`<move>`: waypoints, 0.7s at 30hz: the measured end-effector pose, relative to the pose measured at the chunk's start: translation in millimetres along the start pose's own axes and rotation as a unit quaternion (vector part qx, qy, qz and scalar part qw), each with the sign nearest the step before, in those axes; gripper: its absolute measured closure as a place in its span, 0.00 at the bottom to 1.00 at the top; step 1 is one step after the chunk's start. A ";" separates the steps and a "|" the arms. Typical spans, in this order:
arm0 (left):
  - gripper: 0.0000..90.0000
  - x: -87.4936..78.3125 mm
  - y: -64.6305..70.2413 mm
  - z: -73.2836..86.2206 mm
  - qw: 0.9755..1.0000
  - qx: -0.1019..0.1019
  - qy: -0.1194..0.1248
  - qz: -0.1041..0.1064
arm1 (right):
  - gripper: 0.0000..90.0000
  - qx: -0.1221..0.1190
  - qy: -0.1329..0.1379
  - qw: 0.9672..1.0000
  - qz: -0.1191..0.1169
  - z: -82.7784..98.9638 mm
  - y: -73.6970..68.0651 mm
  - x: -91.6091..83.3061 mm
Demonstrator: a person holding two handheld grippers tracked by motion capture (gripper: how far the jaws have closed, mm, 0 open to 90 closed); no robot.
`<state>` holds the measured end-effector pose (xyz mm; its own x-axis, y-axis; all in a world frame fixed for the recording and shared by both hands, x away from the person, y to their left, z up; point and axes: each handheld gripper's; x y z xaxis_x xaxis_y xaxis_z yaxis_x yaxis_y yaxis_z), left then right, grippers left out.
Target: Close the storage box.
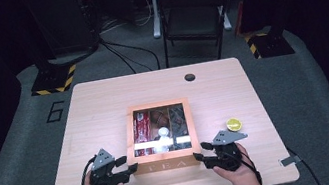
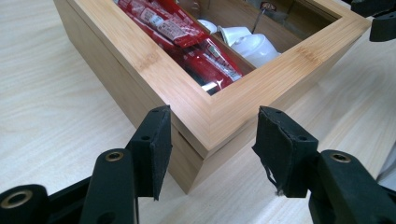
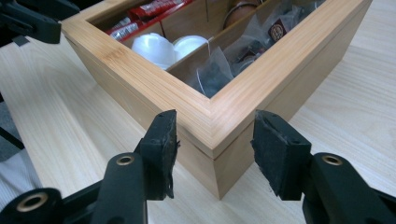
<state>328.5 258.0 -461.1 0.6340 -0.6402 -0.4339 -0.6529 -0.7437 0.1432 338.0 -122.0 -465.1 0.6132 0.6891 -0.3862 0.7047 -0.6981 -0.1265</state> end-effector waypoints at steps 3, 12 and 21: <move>0.50 0.8 0.1 -0.1 1.000 0.010 -0.001 -0.004 | 0.55 -0.001 0.000 1.000 -0.002 -1.3 1.1 0.4; 0.48 -4.9 -8.5 -4.1 1.000 -0.007 0.019 -0.014 | 0.51 -0.001 0.023 1.000 0.013 -7.7 5.0 -6.8; 0.46 -11.0 -17.4 -8.5 0.999 -0.016 0.030 -0.032 | 0.49 -0.008 0.034 0.999 0.036 -9.2 14.7 -10.2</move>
<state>336.4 276.3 -451.2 0.6983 -0.6003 -0.3898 -0.5971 -0.7889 0.1453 345.4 -137.5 -454.7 0.6853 0.6487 -0.3308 0.6628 -0.7439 -0.0856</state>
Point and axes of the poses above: each handheld gripper's, and its own axes: x roughly forward along the jaws, z roughly out of its underside, y roughly to its right, and after that the axes turned 10 degrees about y, right-handed
